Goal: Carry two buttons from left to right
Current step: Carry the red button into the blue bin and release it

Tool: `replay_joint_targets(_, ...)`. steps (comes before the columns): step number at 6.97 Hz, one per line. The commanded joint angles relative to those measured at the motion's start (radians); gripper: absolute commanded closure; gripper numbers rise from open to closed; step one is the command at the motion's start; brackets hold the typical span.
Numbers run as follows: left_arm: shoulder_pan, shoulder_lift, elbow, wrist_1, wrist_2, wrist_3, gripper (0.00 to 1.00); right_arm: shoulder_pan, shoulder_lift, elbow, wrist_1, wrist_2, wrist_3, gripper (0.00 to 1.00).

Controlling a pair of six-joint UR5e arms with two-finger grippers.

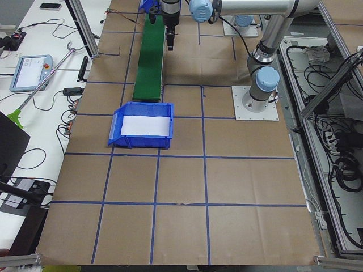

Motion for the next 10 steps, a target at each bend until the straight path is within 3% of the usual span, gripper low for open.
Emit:
replay_joint_targets(1,0.0,0.0,0.0,0.0,0.0,0.0,0.0,-0.138,0.038,-0.068,0.063,0.004,-0.161,0.96)
replay_joint_targets(3,0.0,0.0,0.0,0.0,0.0,0.0,0.0,-0.152,0.126,-0.03,0.017,0.005,-0.196,0.97)
replay_joint_targets(5,0.0,0.0,0.0,0.0,0.0,-0.002,0.0,-0.151,0.146,0.063,-0.113,0.013,-0.192,0.97)
replay_joint_targets(6,0.0,0.0,0.0,0.0,0.0,0.0,0.0,-0.151,0.149,0.109,-0.167,0.062,-0.192,0.97)
replay_joint_targets(10,0.0,0.0,0.0,0.0,0.0,0.0,0.0,-0.151,0.224,0.119,-0.245,0.062,-0.201,0.96)
